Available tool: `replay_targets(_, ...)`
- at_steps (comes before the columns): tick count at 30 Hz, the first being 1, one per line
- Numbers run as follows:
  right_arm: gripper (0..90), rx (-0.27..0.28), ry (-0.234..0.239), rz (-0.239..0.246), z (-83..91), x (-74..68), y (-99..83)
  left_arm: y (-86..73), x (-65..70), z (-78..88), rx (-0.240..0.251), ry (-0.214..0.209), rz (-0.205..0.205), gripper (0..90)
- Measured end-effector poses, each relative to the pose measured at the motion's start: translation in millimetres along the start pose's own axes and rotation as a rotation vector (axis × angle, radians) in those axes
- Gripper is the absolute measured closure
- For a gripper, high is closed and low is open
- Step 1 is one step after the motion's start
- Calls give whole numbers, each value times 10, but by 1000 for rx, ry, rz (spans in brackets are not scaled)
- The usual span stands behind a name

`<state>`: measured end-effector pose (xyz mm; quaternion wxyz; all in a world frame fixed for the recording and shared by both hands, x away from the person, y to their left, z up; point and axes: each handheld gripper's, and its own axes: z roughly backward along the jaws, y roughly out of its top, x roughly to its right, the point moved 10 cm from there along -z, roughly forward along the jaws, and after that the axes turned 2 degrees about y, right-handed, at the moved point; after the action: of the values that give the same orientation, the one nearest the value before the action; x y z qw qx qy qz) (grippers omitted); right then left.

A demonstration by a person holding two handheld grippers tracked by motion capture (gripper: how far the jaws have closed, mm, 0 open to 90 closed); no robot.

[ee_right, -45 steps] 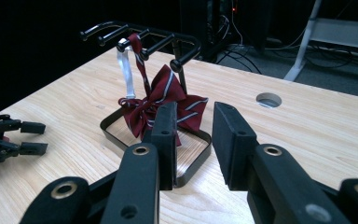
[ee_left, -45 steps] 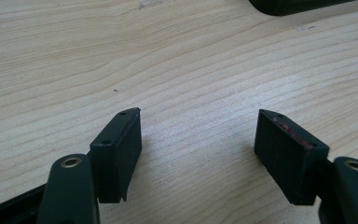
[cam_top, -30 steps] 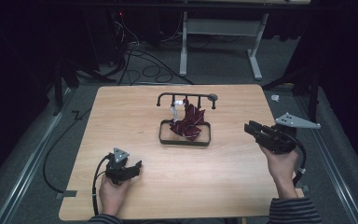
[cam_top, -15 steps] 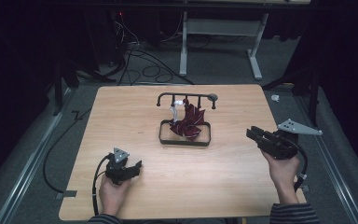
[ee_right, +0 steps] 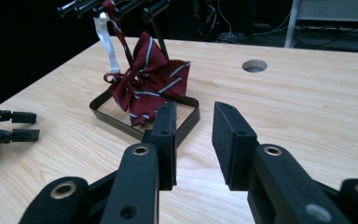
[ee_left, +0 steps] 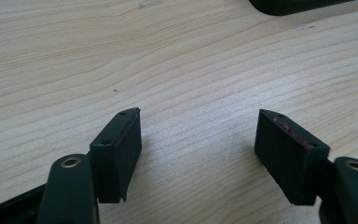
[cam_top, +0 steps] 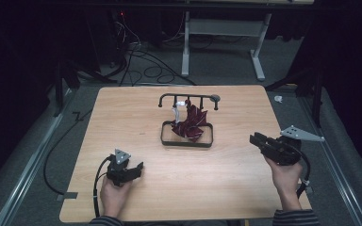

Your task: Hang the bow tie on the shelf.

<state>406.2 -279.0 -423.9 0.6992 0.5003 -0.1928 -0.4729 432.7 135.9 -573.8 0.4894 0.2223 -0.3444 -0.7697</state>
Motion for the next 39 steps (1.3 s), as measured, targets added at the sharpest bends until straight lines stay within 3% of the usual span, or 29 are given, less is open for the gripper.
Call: replay_targets(39,721,-99,2,-59,-295,38,-530,0,0,0,0,1,0,322)
